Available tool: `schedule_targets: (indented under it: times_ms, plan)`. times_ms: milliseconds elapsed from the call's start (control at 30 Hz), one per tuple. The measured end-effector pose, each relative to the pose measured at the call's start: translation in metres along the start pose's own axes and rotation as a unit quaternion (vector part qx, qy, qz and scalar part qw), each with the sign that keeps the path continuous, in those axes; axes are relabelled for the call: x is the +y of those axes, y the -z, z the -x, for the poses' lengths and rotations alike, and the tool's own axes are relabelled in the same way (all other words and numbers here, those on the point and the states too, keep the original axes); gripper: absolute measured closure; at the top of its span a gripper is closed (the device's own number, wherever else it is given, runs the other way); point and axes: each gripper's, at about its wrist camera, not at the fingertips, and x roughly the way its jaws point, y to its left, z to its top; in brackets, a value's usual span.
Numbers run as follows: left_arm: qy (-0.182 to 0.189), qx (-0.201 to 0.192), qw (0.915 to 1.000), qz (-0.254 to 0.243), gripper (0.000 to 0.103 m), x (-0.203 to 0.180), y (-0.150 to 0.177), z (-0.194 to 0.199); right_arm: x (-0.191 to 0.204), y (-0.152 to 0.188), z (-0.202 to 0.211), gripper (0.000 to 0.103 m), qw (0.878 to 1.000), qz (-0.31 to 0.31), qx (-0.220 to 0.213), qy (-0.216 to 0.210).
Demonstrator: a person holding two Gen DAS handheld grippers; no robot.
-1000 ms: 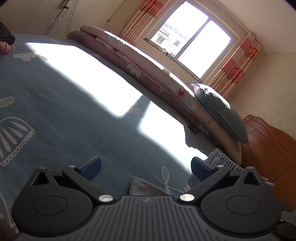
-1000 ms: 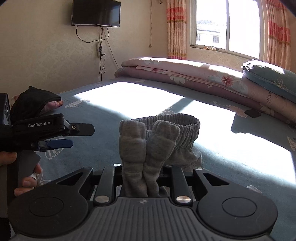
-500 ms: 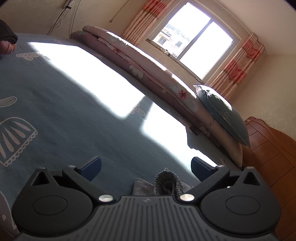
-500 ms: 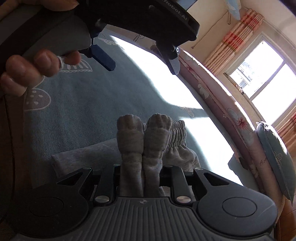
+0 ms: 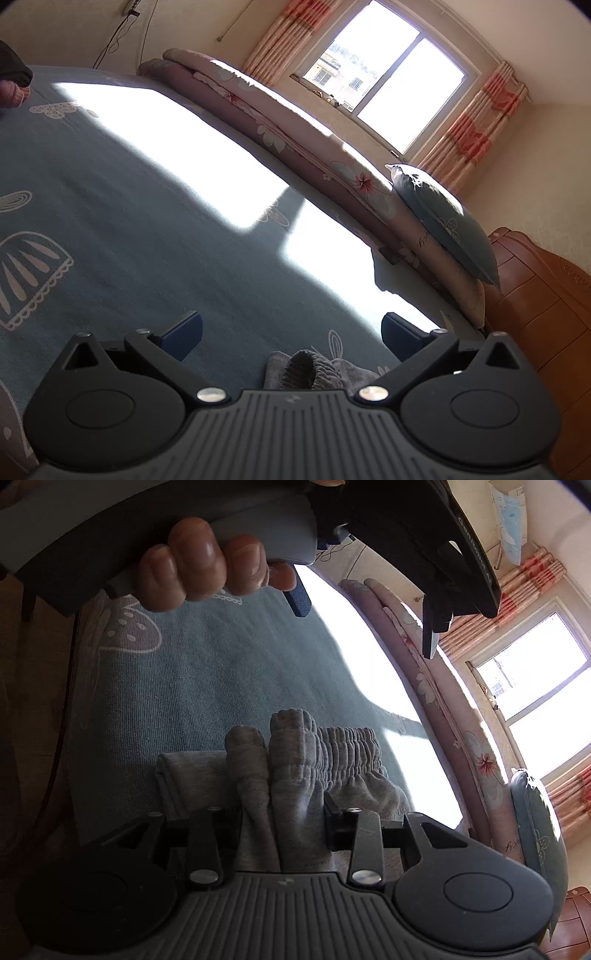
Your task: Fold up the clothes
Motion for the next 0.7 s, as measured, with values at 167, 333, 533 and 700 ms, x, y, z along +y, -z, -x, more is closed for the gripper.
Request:
schedule_targets:
  times_ms: [167, 333, 533, 700]
  plan:
    - [0.0, 0.001, 1.0, -0.001, 0.001, 0.0, 0.001, 0.001, 0.0, -0.002, 0.019, 0.054, 0.999, -0.018, -0.022, -0.032]
    - [0.0, 0.003, 1.0, -0.003, 0.001, -0.001, 0.001, 0.001, -0.024, -0.007, 0.039, 0.054, 0.994, -0.081, -0.06, -0.029]
    - [0.006, 0.014, 0.9998, -0.016, 0.001, -0.006, 0.004, -0.003, -0.046, 0.001, -0.007, 0.053, 0.988, -0.153, 0.008, 0.019]
    - [0.033, 0.032, 0.9984, -0.033, 0.001, -0.018, 0.008, -0.009, -0.036, 0.007, -0.013, 0.066, 0.98, -0.197, 0.014, -0.026]
